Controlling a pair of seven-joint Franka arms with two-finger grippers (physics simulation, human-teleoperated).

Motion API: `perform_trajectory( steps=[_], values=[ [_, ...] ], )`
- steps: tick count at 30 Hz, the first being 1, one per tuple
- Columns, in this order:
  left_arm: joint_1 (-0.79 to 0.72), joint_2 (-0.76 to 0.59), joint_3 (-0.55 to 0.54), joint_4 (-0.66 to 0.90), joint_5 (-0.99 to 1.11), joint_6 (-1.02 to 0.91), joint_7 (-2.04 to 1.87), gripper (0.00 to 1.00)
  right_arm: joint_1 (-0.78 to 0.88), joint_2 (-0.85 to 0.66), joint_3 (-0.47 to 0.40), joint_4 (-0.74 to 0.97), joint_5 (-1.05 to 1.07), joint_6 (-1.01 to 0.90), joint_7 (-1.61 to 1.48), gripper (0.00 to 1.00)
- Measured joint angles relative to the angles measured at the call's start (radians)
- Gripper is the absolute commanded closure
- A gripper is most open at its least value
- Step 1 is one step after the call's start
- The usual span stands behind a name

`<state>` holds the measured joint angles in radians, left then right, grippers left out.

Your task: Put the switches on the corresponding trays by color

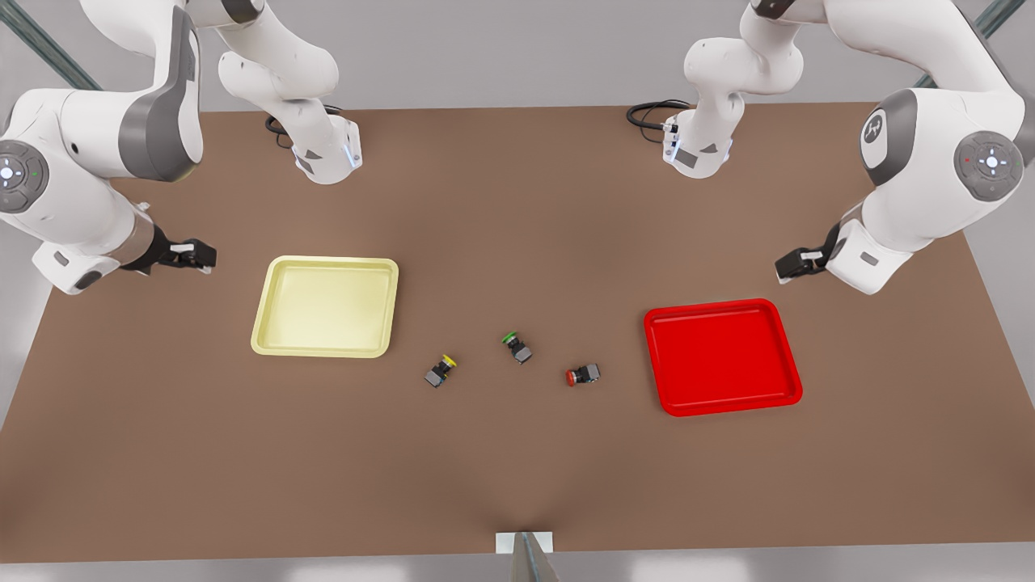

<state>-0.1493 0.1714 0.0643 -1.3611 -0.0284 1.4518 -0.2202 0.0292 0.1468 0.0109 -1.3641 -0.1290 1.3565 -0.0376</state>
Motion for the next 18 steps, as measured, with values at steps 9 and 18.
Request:
perform_trajectory(
  steps=[9,18],
  values=[
    [-0.279,0.309,-0.002,-0.119,-0.037,0.24,-0.313,0.0,0.355,0.41,-0.003,0.031,0.053,0.146,0.177,0.0],
    [-0.402,0.476,-0.004,-0.249,-0.014,0.756,-1.047,0.0,0.386,0.597,-0.034,-0.005,0.251,0.549,0.635,0.0]
  ],
)
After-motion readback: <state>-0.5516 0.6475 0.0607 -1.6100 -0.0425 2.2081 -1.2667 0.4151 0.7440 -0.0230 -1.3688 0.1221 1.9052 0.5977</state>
